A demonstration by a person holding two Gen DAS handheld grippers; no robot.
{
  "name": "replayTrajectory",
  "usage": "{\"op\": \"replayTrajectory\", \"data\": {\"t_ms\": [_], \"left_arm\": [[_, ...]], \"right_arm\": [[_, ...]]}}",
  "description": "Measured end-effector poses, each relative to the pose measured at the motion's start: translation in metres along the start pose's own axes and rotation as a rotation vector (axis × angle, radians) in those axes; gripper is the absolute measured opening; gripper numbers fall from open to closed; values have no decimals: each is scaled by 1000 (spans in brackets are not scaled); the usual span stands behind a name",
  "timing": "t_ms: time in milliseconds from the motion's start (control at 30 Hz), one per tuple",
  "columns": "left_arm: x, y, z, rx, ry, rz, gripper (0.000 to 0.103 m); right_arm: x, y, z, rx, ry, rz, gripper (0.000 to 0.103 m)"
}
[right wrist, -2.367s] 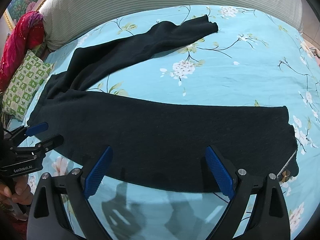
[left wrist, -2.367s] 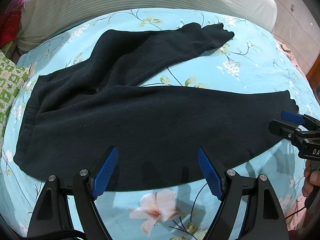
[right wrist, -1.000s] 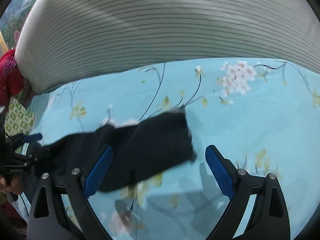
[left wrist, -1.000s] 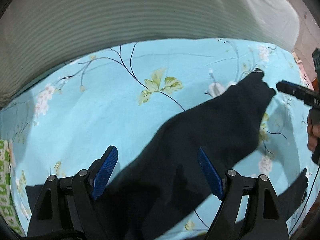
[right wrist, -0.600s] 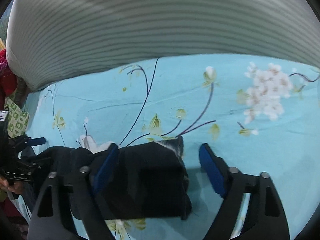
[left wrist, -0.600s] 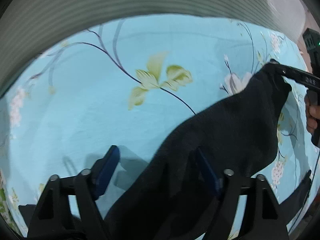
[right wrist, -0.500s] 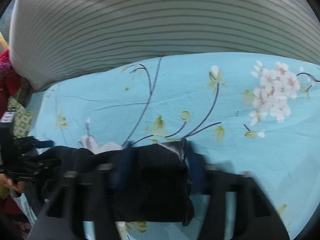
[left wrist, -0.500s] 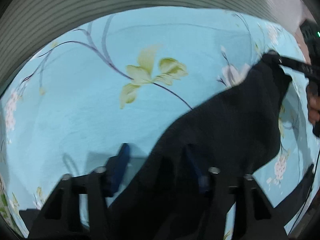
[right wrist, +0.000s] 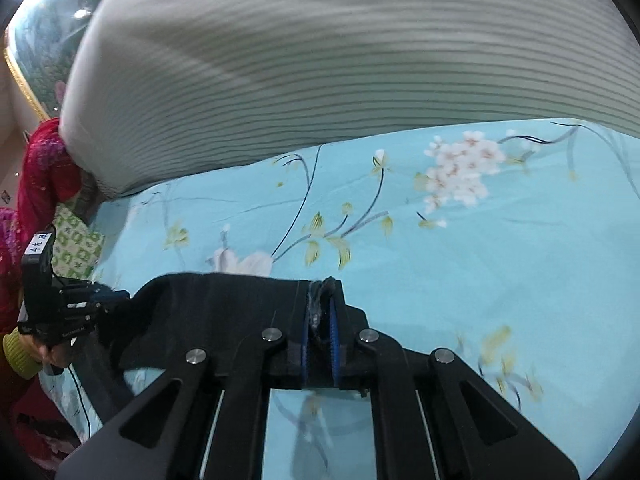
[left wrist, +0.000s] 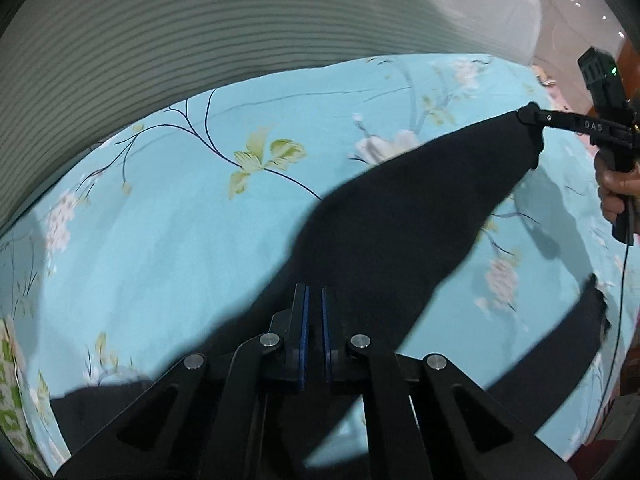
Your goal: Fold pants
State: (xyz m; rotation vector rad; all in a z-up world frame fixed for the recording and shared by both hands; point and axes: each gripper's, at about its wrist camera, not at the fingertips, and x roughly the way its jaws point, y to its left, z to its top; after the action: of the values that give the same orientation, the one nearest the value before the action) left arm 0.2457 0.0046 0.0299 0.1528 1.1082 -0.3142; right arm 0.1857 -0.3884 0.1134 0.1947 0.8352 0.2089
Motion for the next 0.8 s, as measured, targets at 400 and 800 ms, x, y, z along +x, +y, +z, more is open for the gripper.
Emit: {"op": "replayTrajectory", "data": {"t_ms": [400,800], "left_arm": [[-26,-22,-12,95,-27,26,25],[56,-14,32,188,142,59,5]], "right_arm": [[-57,20,-70,-29,-15,-21,8],[-63,27,-76,-24,-46,20,8]]}}
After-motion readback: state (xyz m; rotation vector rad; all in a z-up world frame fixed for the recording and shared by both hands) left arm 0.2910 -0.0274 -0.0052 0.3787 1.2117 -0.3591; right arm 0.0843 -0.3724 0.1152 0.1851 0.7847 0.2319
